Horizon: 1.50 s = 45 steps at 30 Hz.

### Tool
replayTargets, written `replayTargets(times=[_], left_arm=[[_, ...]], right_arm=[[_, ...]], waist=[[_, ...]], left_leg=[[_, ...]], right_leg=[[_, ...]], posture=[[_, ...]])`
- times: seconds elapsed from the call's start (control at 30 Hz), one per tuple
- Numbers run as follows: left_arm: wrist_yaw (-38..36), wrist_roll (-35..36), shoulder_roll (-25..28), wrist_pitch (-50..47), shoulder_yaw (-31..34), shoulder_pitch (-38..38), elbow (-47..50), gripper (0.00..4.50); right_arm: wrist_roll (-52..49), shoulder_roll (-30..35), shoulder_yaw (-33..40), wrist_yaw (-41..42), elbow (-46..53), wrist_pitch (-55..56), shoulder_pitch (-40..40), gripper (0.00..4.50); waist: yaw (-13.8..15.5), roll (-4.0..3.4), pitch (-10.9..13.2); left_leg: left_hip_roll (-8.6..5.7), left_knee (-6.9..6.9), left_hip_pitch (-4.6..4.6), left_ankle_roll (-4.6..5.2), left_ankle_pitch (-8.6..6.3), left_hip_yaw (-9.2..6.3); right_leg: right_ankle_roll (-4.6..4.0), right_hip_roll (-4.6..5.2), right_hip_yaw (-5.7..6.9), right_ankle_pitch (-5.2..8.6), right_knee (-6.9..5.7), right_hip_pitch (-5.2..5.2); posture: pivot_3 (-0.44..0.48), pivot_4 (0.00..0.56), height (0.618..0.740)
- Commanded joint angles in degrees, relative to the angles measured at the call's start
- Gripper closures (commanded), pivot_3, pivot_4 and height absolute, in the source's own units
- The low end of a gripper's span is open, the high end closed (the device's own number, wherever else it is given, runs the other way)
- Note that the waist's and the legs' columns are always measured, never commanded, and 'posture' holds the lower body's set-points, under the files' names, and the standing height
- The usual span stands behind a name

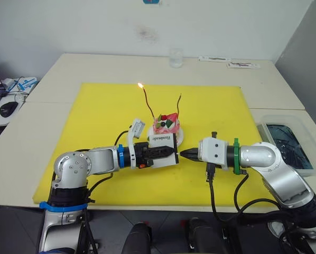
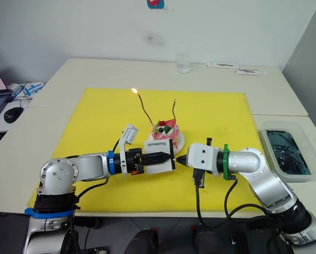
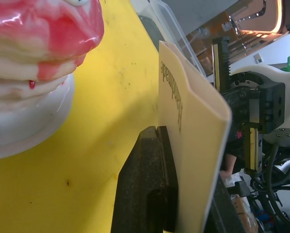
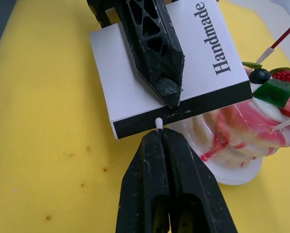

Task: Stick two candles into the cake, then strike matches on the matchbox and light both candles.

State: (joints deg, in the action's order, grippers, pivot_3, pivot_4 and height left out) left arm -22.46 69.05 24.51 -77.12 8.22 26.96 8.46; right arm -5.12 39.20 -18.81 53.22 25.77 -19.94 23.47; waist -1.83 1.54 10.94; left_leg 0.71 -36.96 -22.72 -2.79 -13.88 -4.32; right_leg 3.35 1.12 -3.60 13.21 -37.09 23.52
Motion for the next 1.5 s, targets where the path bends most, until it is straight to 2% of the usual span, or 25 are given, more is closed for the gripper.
replayTargets(times=[0.03,0.27,0.4,0.57,0.73,1.17,1.5], left_arm=[[-0.3,2.12,-0.71,0.27,1.23,0.24,1.94,4.5],[0.73,3.49,-1.9,0.75,2.09,0.18,2.44,4.5],[0.83,3.91,-0.18,1.02,4.1,2.11,2.53,4.5],[-2.61,4.35,7.68,-0.71,5.95,3.83,2.87,4.5],[-5.74,3.15,11.6,-0.49,4.73,1.68,4.81,4.5],[-6.62,1.27,11.27,1.52,2.34,-3.15,8.02,4.5],[-8.92,-2.59,11.51,4.04,-0.21,-6.79,9.53,4.5]], right_arm=[[1.33,-0.36,-0.91,0.67,-0.43,1.82,0.88,4.47],[3.58,-1.03,-3.74,2.4,-1.98,3.03,1.24,4.47],[3.35,2.22,-3.68,5.96,-0.01,3.74,-0.74,4.47],[-4.57,5.58,1.75,9.76,7.34,-2.86,-0.9,4.47],[-9.53,4.39,5.7,7.76,8.94,-8.95,1.72,4.47],[-11.12,3.66,8.27,3.35,9.04,-12.08,2.42,4.47],[-8.61,2.11,10.82,-2.08,2.45,-11.55,12.32,4.47]], waist=[[0.0,0.0,0.0],[0.01,0.0,0.0],[0.02,0.0,0.0],[-0.27,-0.01,0.02],[-0.14,0.0,0.03],[0.03,0.0,0.03],[0.0,0.0,0.03]], left_leg=[[0.0,0.0,0.0,0.0,0.0,0.0],[0.0,0.01,0.0,0.0,0.0,0.0],[0.0,0.0,0.0,0.0,0.0,-0.01],[0.0,0.02,-0.03,0.0,0.0,-0.05],[0.01,0.02,0.01,0.0,0.0,-0.04],[0.01,0.03,-0.03,0.0,0.0,-0.04],[0.01,0.02,-0.02,0.0,0.0,-0.02]], right_leg=[[0.0,0.0,0.0,0.0,0.0,0.0],[0.0,0.0,0.0,0.0,0.0,0.0],[0.0,0.0,0.01,0.0,0.0,0.0],[-0.02,0.0,0.05,0.02,-0.01,0.02],[-0.03,0.0,0.04,0.02,-0.01,0.01],[-0.08,0.02,0.06,0.05,0.0,0.03],[-0.18,0.02,0.05,0.1,0.01,0.03]], posture=[[0.0,0.15,0.74],[0.0,0.15,0.74],[0.0,0.15,0.74],[0.0,0.15,0.74],[0.0,0.15,0.74],[0.0,0.15,0.74],[0.0,0.15,0.74]])
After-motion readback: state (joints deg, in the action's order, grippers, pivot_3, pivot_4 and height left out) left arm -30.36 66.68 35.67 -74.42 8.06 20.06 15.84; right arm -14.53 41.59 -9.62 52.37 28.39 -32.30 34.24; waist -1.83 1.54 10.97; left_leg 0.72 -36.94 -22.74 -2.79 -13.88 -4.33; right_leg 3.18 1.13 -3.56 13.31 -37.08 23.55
